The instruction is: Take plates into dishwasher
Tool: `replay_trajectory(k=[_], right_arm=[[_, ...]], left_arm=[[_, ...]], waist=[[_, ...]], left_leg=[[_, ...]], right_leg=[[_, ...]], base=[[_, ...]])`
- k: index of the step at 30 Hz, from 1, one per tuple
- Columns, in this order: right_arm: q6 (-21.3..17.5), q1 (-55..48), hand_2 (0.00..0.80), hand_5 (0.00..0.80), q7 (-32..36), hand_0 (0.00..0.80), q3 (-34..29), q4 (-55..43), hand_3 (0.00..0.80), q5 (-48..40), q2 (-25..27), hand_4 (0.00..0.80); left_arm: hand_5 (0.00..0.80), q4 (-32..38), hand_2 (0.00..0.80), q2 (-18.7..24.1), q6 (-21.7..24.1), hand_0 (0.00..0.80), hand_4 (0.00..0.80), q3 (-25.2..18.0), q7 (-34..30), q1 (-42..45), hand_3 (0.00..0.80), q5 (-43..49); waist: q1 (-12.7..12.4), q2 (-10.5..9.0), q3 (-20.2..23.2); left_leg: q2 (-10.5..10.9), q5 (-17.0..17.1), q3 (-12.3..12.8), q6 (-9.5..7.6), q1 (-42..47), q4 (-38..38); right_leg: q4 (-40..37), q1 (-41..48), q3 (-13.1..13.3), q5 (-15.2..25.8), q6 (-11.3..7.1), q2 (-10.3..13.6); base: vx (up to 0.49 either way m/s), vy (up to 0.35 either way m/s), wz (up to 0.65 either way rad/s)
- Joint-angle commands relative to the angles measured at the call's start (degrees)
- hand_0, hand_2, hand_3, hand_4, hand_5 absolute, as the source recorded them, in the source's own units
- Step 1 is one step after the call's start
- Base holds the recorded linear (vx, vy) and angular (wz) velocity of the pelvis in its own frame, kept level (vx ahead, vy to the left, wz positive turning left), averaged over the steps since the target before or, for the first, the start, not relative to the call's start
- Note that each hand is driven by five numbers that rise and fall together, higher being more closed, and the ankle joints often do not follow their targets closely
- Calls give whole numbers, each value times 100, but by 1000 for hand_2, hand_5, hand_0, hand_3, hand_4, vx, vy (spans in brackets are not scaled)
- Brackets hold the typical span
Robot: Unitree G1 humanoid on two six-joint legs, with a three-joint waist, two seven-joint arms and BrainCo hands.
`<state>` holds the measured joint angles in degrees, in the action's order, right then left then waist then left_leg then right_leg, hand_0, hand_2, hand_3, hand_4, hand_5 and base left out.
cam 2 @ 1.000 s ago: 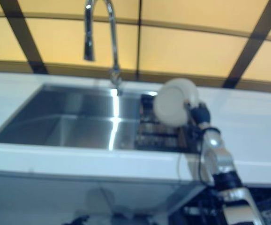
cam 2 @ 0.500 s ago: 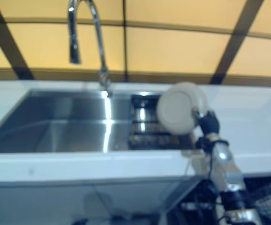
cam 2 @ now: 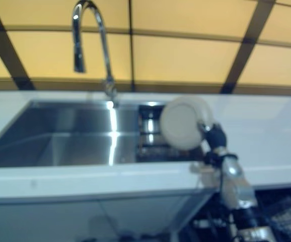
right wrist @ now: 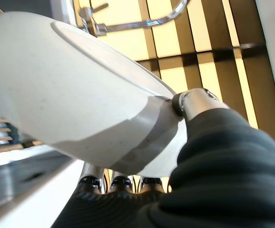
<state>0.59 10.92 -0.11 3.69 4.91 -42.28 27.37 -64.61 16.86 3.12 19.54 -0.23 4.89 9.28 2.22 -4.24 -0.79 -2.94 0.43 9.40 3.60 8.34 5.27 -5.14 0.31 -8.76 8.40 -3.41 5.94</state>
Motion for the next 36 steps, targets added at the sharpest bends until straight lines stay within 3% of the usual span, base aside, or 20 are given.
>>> replay_trajectory(k=[1,19,28,31,36], right_arm=[[-139,941,800,800,50,800,-73,-202,800,167,-120,800],[-212,1295,800,800,-77,800,101,-594,800,575,-43,800],[-448,1283,800,800,-214,800,-286,-880,800,677,253,800],[-582,1016,800,800,-256,800,-592,-1048,800,701,405,800],[-781,540,800,800,-353,800,-1171,-1100,800,694,571,800]], left_arm=[[0,-412,0,-79,73,0,0,223,13,-465,0,21],[0,-446,0,-47,161,0,0,221,-6,-367,0,6],[0,-453,0,-81,192,0,0,165,-88,-351,0,-11],[0,-406,0,-53,163,0,0,85,-141,-306,0,71],[0,-300,0,26,80,0,0,6,-194,-231,0,402]], waist=[[-79,90,-213],[-124,113,-131],[-83,113,-98],[-26,91,-141],[103,-3,-288]], left_leg=[[146,-246,253,-212,-107,-27],[213,-258,190,-257,-93,-27],[293,-281,158,-318,-86,-27],[357,-307,121,-392,-67,-27],[426,-381,192,-416,-31,-27]], right_leg=[[14,470,-20,-448,-310,-39],[14,501,3,-411,-344,25],[14,465,42,-334,-394,90],[95,397,87,-176,-495,198],[276,-63,123,561,-785,450]], base=[[0,0,0],[-7,18,0],[-21,80,-1],[-50,139,-6],[-83,96,-22]])
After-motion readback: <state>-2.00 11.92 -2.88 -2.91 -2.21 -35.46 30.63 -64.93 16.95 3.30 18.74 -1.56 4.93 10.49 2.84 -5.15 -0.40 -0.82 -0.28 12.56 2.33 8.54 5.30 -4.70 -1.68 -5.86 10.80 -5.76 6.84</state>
